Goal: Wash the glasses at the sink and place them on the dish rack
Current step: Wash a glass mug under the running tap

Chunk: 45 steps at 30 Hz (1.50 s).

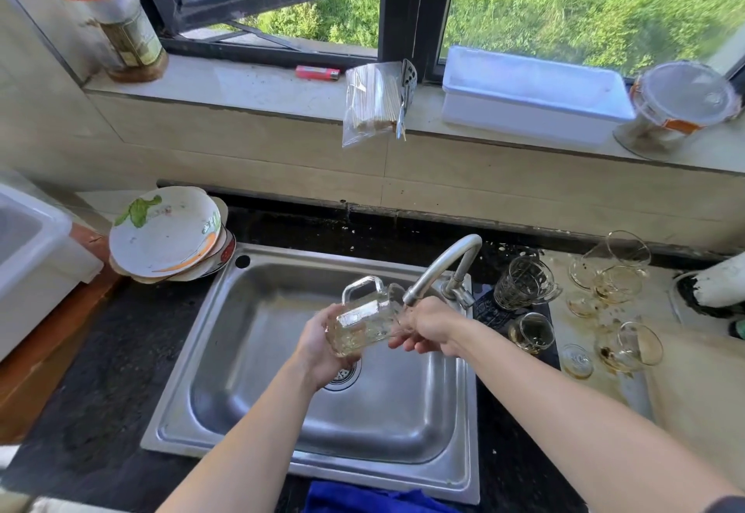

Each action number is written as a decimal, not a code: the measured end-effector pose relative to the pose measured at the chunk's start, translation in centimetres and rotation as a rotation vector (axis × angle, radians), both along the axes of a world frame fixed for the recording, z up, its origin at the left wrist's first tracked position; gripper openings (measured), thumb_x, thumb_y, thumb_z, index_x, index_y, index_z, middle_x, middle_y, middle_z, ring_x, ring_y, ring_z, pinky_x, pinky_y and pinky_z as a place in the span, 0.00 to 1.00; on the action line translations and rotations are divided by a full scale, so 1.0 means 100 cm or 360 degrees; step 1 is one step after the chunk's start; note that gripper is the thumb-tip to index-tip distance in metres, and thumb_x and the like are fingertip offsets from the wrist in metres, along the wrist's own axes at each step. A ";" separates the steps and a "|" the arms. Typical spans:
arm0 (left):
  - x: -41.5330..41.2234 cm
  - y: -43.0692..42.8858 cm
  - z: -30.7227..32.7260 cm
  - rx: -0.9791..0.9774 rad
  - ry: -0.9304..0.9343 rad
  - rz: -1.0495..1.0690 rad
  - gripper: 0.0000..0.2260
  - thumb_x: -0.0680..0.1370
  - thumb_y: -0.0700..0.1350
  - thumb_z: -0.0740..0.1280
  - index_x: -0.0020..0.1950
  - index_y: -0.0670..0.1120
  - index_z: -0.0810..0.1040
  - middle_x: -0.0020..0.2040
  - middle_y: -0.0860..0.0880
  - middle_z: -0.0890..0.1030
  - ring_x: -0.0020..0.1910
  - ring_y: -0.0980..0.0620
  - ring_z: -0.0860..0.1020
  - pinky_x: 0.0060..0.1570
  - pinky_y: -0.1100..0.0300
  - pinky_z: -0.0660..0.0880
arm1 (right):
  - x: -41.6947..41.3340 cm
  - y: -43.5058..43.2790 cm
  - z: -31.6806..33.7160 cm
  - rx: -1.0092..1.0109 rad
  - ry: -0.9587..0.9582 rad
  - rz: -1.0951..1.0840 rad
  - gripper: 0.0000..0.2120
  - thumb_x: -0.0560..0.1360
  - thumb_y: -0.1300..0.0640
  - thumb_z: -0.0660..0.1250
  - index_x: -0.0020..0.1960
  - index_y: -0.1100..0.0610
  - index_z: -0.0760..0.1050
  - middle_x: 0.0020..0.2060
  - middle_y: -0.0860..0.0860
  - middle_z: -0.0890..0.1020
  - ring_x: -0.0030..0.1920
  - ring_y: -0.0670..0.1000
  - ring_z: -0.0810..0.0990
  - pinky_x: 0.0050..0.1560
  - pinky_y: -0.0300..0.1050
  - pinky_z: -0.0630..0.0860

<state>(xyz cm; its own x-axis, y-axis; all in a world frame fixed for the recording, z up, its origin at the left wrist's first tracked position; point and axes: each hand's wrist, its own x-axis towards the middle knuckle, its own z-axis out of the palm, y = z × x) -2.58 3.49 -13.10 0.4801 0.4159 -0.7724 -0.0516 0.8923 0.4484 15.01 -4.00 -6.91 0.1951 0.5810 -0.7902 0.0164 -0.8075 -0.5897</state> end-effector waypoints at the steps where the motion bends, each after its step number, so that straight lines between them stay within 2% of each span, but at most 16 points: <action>1: -0.002 -0.001 -0.003 -0.0006 0.0031 -0.0065 0.16 0.80 0.54 0.56 0.51 0.45 0.78 0.45 0.43 0.81 0.34 0.46 0.76 0.33 0.58 0.65 | 0.000 0.000 0.003 0.0001 -0.0015 0.0064 0.05 0.77 0.65 0.67 0.50 0.68 0.78 0.42 0.60 0.85 0.27 0.47 0.79 0.24 0.35 0.72; 5: -0.007 -0.002 -0.006 -0.0058 0.0125 -0.0333 0.26 0.78 0.64 0.57 0.57 0.44 0.80 0.48 0.42 0.82 0.34 0.43 0.78 0.34 0.58 0.69 | -0.003 0.003 0.006 0.0197 -0.0069 -0.0055 0.05 0.77 0.65 0.67 0.51 0.66 0.74 0.45 0.61 0.81 0.30 0.51 0.82 0.25 0.36 0.74; 9: -0.001 -0.004 0.002 -0.0080 -0.0147 0.0047 0.16 0.76 0.53 0.63 0.58 0.44 0.78 0.58 0.40 0.79 0.47 0.43 0.78 0.43 0.54 0.72 | -0.010 0.002 0.003 0.0077 0.0077 -0.0245 0.05 0.79 0.65 0.64 0.47 0.66 0.75 0.39 0.60 0.82 0.27 0.48 0.80 0.23 0.34 0.73; 13: -0.006 0.000 0.003 0.0058 0.0046 -0.0167 0.20 0.76 0.59 0.63 0.58 0.45 0.79 0.55 0.41 0.81 0.41 0.44 0.77 0.38 0.56 0.70 | -0.008 -0.004 0.004 -0.0056 0.0113 -0.0101 0.07 0.79 0.61 0.66 0.49 0.66 0.78 0.42 0.61 0.85 0.29 0.48 0.79 0.26 0.36 0.74; 18: -0.010 0.000 0.008 -0.0001 0.0238 -0.0424 0.20 0.74 0.63 0.64 0.53 0.48 0.80 0.48 0.43 0.82 0.37 0.45 0.76 0.34 0.58 0.71 | -0.002 -0.001 0.001 0.0072 -0.0552 0.0179 0.09 0.74 0.57 0.73 0.40 0.57 0.74 0.38 0.52 0.81 0.41 0.52 0.82 0.36 0.44 0.78; 22: -0.005 -0.008 0.011 -0.0017 0.0126 -0.0382 0.18 0.75 0.59 0.65 0.54 0.47 0.78 0.48 0.42 0.81 0.39 0.44 0.78 0.38 0.56 0.73 | -0.010 -0.002 -0.011 0.0213 -0.0307 -0.0032 0.06 0.76 0.68 0.68 0.40 0.65 0.74 0.40 0.55 0.79 0.41 0.50 0.77 0.38 0.33 0.77; 24: 0.000 -0.007 0.018 0.0179 0.0188 -0.0367 0.17 0.77 0.58 0.65 0.56 0.46 0.77 0.49 0.44 0.82 0.39 0.46 0.80 0.38 0.57 0.74 | -0.010 -0.005 -0.017 0.0259 -0.0137 -0.0203 0.05 0.76 0.68 0.67 0.48 0.71 0.75 0.45 0.60 0.82 0.39 0.50 0.78 0.43 0.38 0.79; 26: 0.005 -0.005 0.027 0.0586 0.0426 -0.0333 0.15 0.77 0.56 0.66 0.55 0.45 0.76 0.52 0.44 0.80 0.43 0.47 0.79 0.42 0.52 0.75 | -0.008 -0.008 -0.023 0.0254 0.0032 -0.0318 0.05 0.76 0.66 0.69 0.48 0.66 0.74 0.41 0.56 0.82 0.37 0.52 0.78 0.40 0.47 0.77; 29: 0.007 0.005 0.042 0.1218 0.0642 -0.0372 0.13 0.76 0.53 0.69 0.55 0.47 0.75 0.48 0.44 0.76 0.39 0.50 0.75 0.37 0.55 0.73 | -0.003 -0.016 -0.026 0.0194 0.0092 -0.0339 0.02 0.78 0.65 0.65 0.49 0.60 0.76 0.37 0.53 0.77 0.33 0.49 0.74 0.33 0.45 0.76; 32: 0.004 0.015 0.053 0.1733 0.0838 -0.0588 0.16 0.75 0.52 0.71 0.60 0.50 0.74 0.53 0.49 0.74 0.49 0.54 0.73 0.49 0.59 0.70 | 0.000 -0.023 -0.027 0.0242 0.0067 -0.0340 0.05 0.78 0.65 0.65 0.52 0.60 0.78 0.39 0.55 0.79 0.37 0.51 0.77 0.31 0.41 0.75; 35: -0.001 0.022 0.061 0.2047 0.0911 -0.0644 0.18 0.74 0.52 0.71 0.62 0.50 0.74 0.55 0.51 0.73 0.53 0.55 0.73 0.52 0.61 0.67 | -0.003 -0.026 -0.023 0.0388 0.0016 -0.0354 0.04 0.77 0.65 0.66 0.47 0.59 0.79 0.43 0.58 0.82 0.43 0.51 0.81 0.38 0.43 0.77; 38: -0.003 0.030 0.058 0.1885 0.0854 -0.0500 0.16 0.74 0.53 0.71 0.60 0.51 0.75 0.52 0.50 0.75 0.49 0.53 0.74 0.49 0.58 0.71 | -0.010 -0.022 -0.014 0.0490 0.0043 -0.0367 0.11 0.78 0.69 0.61 0.44 0.61 0.81 0.47 0.57 0.84 0.46 0.50 0.81 0.38 0.42 0.78; 41: 0.001 0.037 0.052 0.1240 0.0635 -0.0256 0.14 0.76 0.54 0.69 0.57 0.47 0.76 0.48 0.45 0.76 0.35 0.50 0.73 0.33 0.54 0.71 | -0.018 -0.022 -0.005 0.0580 -0.0087 -0.0196 0.15 0.78 0.70 0.58 0.49 0.56 0.81 0.51 0.52 0.83 0.44 0.47 0.79 0.42 0.49 0.79; 43: 0.004 0.039 0.046 0.0813 0.0578 -0.0231 0.15 0.78 0.55 0.65 0.58 0.45 0.75 0.50 0.45 0.79 0.35 0.49 0.76 0.31 0.57 0.67 | -0.018 -0.026 -0.004 0.0626 -0.0328 0.0108 0.17 0.76 0.68 0.60 0.53 0.49 0.80 0.56 0.52 0.81 0.36 0.46 0.75 0.36 0.48 0.76; 44: 0.005 0.040 0.042 0.0631 0.0561 -0.0276 0.16 0.79 0.56 0.63 0.59 0.46 0.75 0.51 0.45 0.80 0.37 0.48 0.77 0.32 0.58 0.67 | -0.017 -0.028 -0.005 0.0649 -0.0504 0.0315 0.17 0.75 0.64 0.62 0.55 0.46 0.80 0.60 0.49 0.80 0.41 0.46 0.77 0.41 0.46 0.77; 45: 0.006 0.039 0.040 0.0467 0.0527 -0.0344 0.15 0.79 0.57 0.62 0.59 0.48 0.75 0.49 0.45 0.81 0.38 0.46 0.78 0.32 0.59 0.67 | -0.014 -0.031 -0.008 0.0675 -0.0717 0.0534 0.16 0.75 0.60 0.64 0.58 0.45 0.80 0.65 0.45 0.77 0.54 0.46 0.77 0.54 0.48 0.76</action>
